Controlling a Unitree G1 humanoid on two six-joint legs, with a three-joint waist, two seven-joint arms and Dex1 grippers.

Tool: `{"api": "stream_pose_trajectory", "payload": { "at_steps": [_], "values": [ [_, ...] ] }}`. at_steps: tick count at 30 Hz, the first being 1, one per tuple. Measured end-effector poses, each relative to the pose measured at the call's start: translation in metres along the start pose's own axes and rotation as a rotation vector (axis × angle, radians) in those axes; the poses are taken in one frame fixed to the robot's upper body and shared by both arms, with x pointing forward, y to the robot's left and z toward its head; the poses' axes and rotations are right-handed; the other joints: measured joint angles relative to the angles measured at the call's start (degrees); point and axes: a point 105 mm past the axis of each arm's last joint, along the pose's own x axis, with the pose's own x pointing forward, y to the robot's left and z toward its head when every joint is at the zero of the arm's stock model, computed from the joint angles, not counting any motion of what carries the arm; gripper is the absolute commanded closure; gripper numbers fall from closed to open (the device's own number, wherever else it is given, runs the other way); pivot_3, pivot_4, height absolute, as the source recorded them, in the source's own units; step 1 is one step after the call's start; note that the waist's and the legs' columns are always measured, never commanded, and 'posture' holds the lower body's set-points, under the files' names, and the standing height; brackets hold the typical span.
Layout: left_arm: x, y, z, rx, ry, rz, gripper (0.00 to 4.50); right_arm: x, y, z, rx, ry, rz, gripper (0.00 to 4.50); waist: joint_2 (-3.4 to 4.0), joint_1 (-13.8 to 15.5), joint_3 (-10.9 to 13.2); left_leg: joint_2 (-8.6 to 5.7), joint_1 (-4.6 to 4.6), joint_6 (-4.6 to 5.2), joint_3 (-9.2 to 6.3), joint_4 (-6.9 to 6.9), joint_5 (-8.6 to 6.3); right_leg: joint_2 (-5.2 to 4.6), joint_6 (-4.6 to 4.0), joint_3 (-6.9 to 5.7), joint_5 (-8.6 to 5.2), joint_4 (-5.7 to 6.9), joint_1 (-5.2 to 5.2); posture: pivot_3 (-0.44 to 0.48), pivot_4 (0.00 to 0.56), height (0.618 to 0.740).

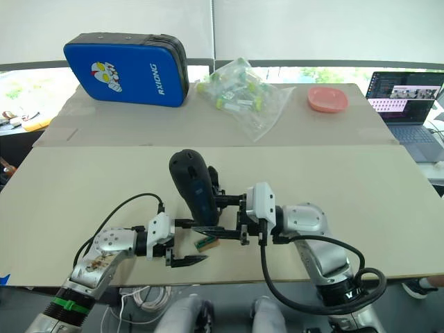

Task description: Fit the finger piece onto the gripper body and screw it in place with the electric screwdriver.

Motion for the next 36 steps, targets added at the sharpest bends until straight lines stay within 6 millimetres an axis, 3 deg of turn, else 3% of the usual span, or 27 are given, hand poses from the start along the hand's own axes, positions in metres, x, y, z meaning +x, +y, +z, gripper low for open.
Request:
{"api": "stream_pose_trajectory", "payload": {
  "at_steps": [36],
  "values": [
    [-0.0002, -0.0012, -0.0011, -0.004, 0.000, 0.004, 0.00, 0.0032, 0.0019, -0.0033, -0.001, 0.008, -0.009, 2.53, 0.00, 0.0, 0.0, 0.01, 0.23, -0.15, 0.00, -0.17, -0.11, -0.04, -0.04, 0.02, -0.13, -0.06, 0.00, 0.000, 0.150, 0.740]
  ]
}}
